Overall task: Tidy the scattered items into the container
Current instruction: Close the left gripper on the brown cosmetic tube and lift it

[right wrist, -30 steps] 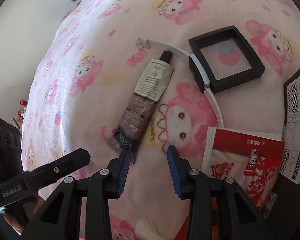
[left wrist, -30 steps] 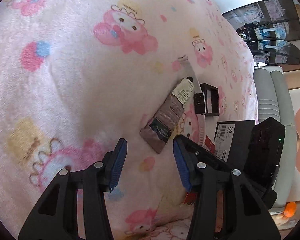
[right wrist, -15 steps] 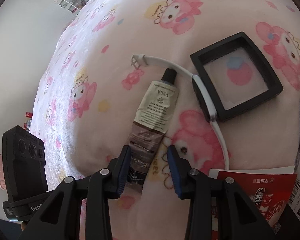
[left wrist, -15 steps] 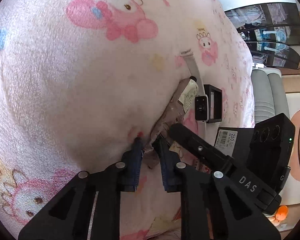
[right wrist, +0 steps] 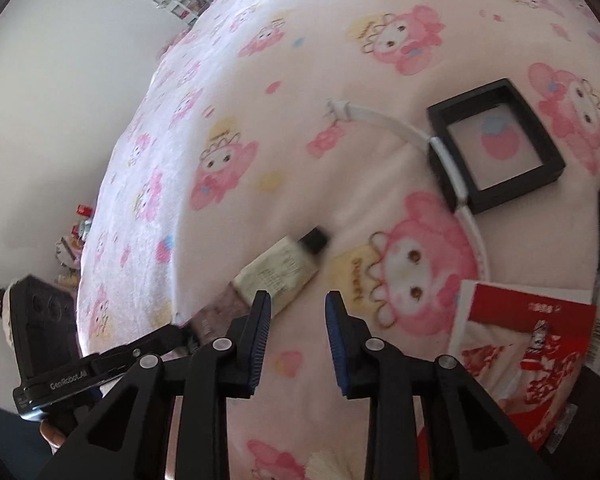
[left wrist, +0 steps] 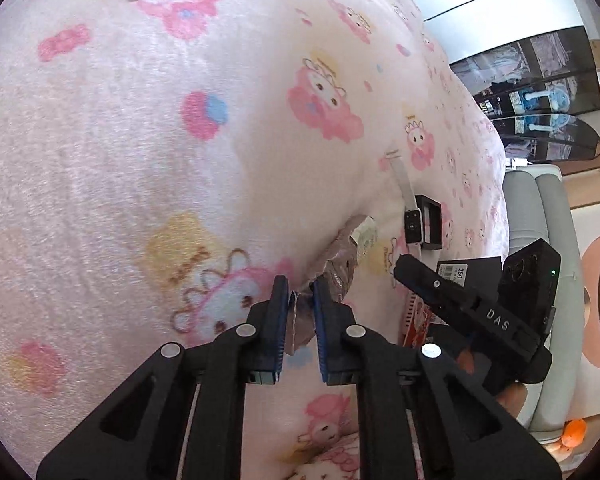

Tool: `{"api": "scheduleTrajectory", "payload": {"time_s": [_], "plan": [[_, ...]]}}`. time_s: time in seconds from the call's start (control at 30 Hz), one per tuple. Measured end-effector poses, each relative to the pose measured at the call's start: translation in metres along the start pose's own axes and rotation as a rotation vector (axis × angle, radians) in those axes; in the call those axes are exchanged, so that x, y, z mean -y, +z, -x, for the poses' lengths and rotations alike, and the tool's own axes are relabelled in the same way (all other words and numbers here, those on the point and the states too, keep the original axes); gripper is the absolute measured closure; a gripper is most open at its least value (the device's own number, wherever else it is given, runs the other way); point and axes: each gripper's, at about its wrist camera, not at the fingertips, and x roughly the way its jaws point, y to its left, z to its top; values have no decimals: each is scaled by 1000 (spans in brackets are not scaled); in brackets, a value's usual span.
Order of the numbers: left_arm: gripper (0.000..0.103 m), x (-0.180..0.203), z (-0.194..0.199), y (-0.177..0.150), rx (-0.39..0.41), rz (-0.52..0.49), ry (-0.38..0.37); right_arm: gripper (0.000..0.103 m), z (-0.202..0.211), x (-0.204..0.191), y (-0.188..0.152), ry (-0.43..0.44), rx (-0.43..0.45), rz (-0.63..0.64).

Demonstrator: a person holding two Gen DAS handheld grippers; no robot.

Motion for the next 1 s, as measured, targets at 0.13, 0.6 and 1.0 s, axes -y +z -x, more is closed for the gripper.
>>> {"api": "scheduleTrajectory", "payload": {"time_s": [0.13,0.6,1.0], "plan": [[75,-18,-3,-6,1,61,-11,73,-12,11,10,-6,-29,-42],[82,-10,3,-9,121,27,133,68,-40,-29,15,49,-102,112],[68,-20,-6,-17,42,24,92,66,-51,-37,11,35,-150,126]]}}
